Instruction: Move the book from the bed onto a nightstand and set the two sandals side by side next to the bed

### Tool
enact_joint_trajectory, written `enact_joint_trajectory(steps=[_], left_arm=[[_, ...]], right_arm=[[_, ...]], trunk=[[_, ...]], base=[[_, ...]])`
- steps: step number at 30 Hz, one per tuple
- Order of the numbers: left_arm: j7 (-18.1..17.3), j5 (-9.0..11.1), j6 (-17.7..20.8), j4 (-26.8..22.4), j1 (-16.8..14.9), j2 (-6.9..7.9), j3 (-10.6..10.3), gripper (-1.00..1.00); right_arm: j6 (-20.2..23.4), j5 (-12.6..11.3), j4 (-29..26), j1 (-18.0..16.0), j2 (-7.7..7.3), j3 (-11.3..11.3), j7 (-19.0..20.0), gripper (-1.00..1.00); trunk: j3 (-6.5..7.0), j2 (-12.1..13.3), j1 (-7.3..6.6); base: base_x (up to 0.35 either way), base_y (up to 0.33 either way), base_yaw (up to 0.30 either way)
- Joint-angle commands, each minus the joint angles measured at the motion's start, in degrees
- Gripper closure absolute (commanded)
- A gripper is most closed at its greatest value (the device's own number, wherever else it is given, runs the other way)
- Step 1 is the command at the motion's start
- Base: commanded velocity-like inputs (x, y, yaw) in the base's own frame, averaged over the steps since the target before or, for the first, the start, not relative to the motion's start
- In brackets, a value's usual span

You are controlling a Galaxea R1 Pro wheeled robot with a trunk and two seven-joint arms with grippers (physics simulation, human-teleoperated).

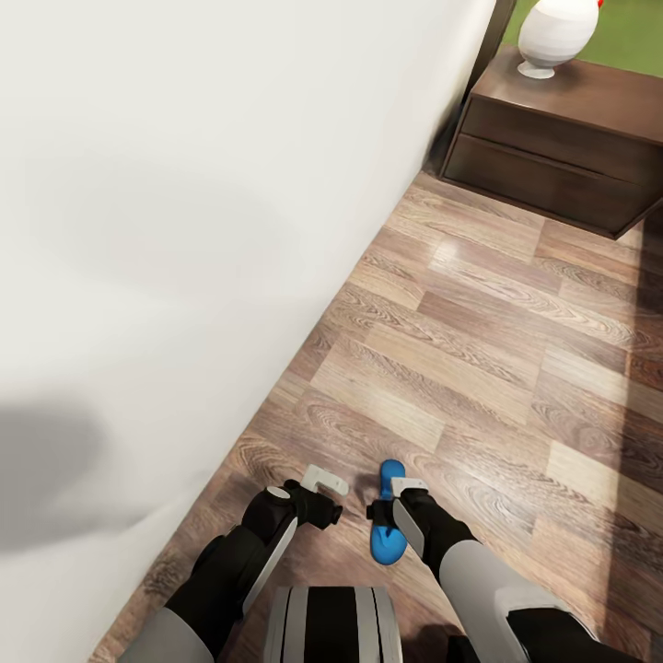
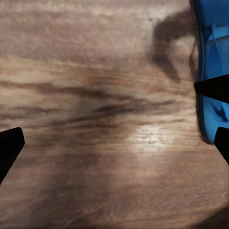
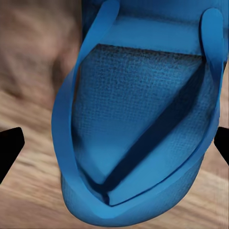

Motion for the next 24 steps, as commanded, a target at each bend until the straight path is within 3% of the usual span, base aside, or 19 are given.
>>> enact_joint_trajectory(steps=[1,24], left_arm=[[-0.09,0.07,0.27,-0.04,-0.01,0.0,0.0,-1.0],[-0.09,0.07,0.27,-0.05,0.0,0.0,0.0,-1.0]], right_arm=[[0.22,-0.56,-0.1,-0.03,0.02,-0.01,-0.4,-1.0],[0.25,-0.56,-0.09,-0.56,-0.06,-0.02,-0.4,-1.0]], trunk=[[-0.26,-0.03,0.01],[-0.26,-0.03,0.01]], base=[[0.0,0.0,0.0],[0.0,0.0,0.0]])
